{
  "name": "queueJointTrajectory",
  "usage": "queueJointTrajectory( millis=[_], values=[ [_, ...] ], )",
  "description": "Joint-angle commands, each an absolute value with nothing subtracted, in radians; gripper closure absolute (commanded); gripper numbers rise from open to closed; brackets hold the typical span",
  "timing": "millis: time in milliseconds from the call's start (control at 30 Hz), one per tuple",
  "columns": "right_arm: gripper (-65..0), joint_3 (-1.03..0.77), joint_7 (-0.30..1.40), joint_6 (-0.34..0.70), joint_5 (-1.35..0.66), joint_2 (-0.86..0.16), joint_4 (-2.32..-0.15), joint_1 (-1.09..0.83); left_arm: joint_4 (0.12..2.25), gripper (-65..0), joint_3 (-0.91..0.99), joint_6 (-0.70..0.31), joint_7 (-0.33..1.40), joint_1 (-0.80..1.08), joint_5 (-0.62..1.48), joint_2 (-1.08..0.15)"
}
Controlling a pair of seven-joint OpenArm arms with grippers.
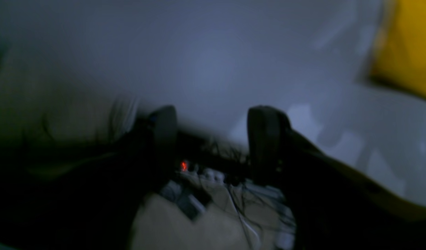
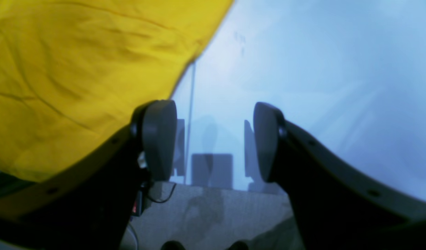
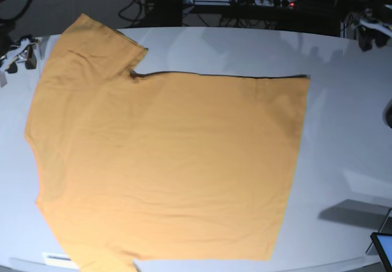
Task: Fold the T-shirt properly
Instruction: 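Lower the left gripper onto the shirt's shoulder corner by the collar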
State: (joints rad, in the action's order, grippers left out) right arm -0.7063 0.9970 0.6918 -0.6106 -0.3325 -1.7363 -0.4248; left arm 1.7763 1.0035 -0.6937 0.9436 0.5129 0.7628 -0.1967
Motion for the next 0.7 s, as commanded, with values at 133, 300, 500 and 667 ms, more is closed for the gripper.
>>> queueJointTrajectory(
  millis=[133, 300, 500, 667],
  values=[
    [-34.7, -0.613, 0.978, 0.698, -0.616, -0.352, -1.751, -0.427, 1.837, -31.9, 0.918, -0.698, 0.934, 0.487, 0.659, -0.216],
    [-34.7, -0.591, 0.977, 0.698, -0.615, -0.357, -1.751, -0.424, 1.751, -31.9, 0.883, -0.698, 0.934, 0.461, 0.647, -0.266],
    [-34.7, -0.591, 0.931, 0.698, -0.487, -0.351, -1.75, -0.424, 1.722, -31.9, 0.748, -0.698, 0.914, 0.45, 0.631, -0.363],
    [-34.7, -0.591, 0.909, 0.698, -0.421, -0.328, -1.75, -0.424, 1.567, -31.9, 0.647, -0.698, 0.852, 0.39, 0.631, -0.389]
  ],
)
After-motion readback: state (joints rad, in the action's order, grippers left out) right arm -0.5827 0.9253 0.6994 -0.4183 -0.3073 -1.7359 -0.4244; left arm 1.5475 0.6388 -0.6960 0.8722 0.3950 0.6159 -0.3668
